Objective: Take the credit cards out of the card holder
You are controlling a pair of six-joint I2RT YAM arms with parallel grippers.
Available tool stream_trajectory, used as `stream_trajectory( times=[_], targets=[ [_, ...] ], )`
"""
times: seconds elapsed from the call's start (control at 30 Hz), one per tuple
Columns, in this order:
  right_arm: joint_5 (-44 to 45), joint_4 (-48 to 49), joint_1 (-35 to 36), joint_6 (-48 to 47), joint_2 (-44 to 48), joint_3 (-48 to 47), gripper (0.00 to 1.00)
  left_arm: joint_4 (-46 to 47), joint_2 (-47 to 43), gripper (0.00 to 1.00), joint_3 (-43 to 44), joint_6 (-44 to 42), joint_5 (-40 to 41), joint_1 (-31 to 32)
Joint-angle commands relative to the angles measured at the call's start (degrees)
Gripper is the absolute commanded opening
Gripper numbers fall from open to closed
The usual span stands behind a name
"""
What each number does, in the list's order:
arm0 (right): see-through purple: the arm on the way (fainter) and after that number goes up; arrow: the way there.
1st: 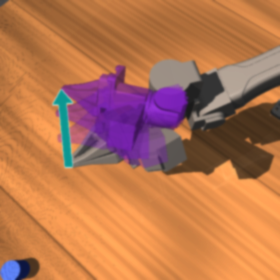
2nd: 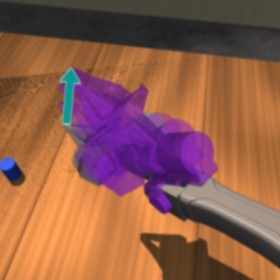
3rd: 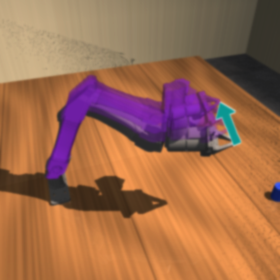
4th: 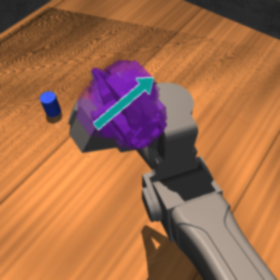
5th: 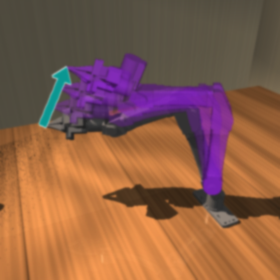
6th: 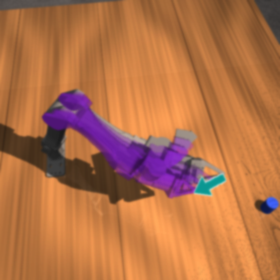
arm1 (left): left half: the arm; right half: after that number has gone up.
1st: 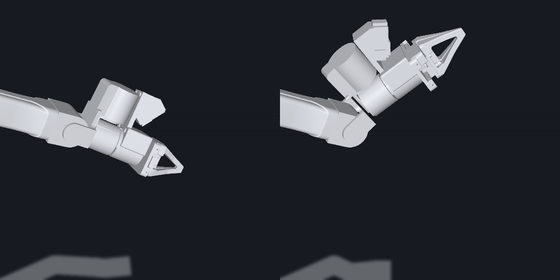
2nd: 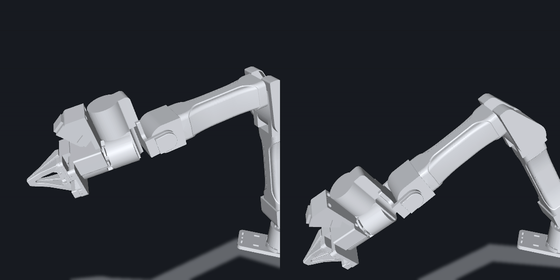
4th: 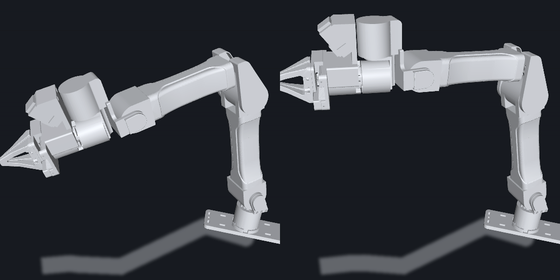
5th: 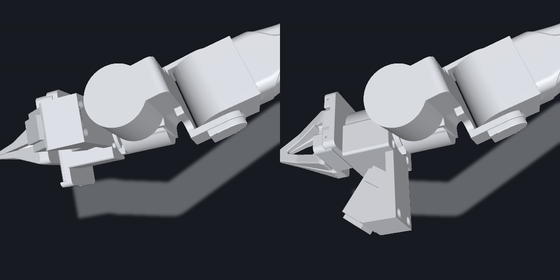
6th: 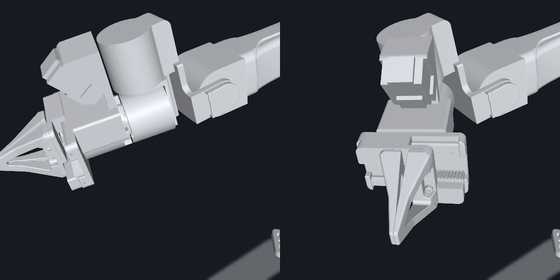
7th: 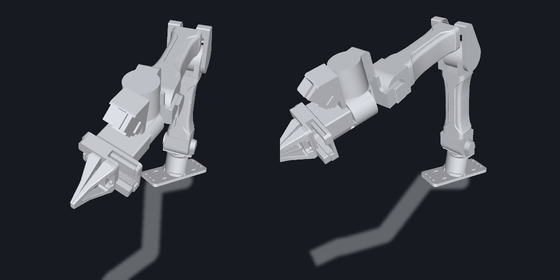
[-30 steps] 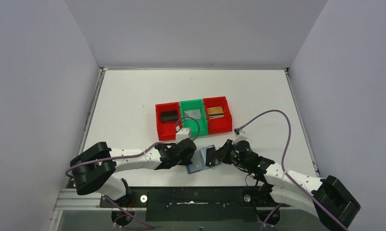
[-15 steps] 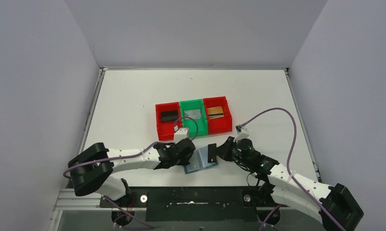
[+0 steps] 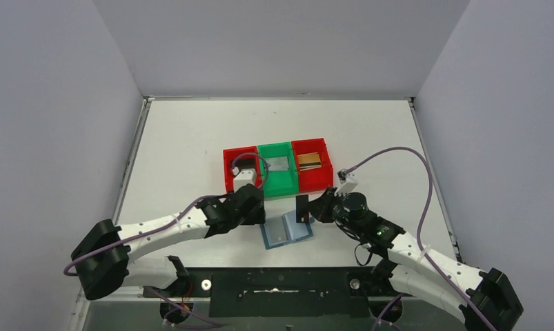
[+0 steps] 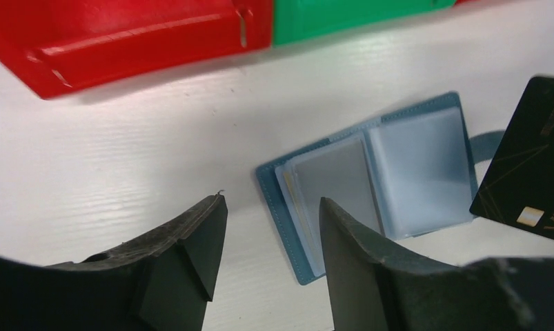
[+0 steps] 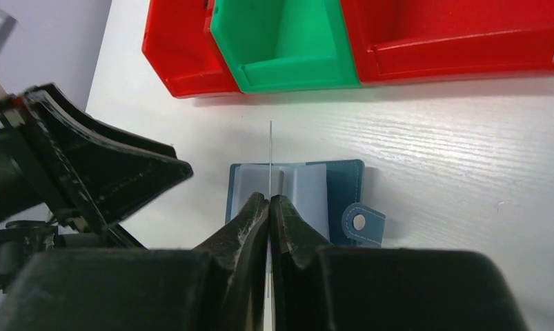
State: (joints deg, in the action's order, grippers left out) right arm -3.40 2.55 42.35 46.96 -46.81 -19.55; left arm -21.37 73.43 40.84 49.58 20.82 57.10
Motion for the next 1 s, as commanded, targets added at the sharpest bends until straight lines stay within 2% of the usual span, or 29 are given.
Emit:
stream_trajectory(
  times=[0.0,0.17,0.27,0.47,0.6,0.77,0.83,0.97],
  targets=[
    [0.65,3.32,-0.12,-4.38,1.45,-2.85,0.00,-3.24,-7.40,0.55,2.87,-4.63,0.22,-5.25],
    [0.16,4.96,0.25,-6.85,1.25,-3.66,0.00,-5.53,-13.36,0.67,3.35,-9.94,-3.94,-14.16],
    [0.06,6.15,0.72,-8.92,0.87,-4.27,0.00,-7.33,-15.09,0.71,4.49,-13.09,-5.75,-19.84],
    [0.66,9.09,2.73,-17.64,-2.23,-8.21,0.00,-12.48,-15.50,0.75,6.52,-16.29,0.54,-31.77],
    [0.46,10.43,4.62,-27.08,-7.58,-13.14,0.00,-11.70,-17.87,0.77,4.17,-17.09,0.92,-41.54],
    [-0.85,14.72,7.07,-42.28,-16.12,-20.23,0.00,-10.20,-23.07,0.82,2.85,-17.06,2.88,-43.36],
    [-1.63,16.14,7.73,-47.69,-20.05,-23.50,0.00,-10.45,-25.07,0.90,2.52,-16.62,5.13,-43.39],
    [-4.48,14.91,8.56,-56.92,-29.12,-32.30,0.00,-9.93,-28.44,0.91,1.52,-15.81,5.82,-43.41]
  ],
)
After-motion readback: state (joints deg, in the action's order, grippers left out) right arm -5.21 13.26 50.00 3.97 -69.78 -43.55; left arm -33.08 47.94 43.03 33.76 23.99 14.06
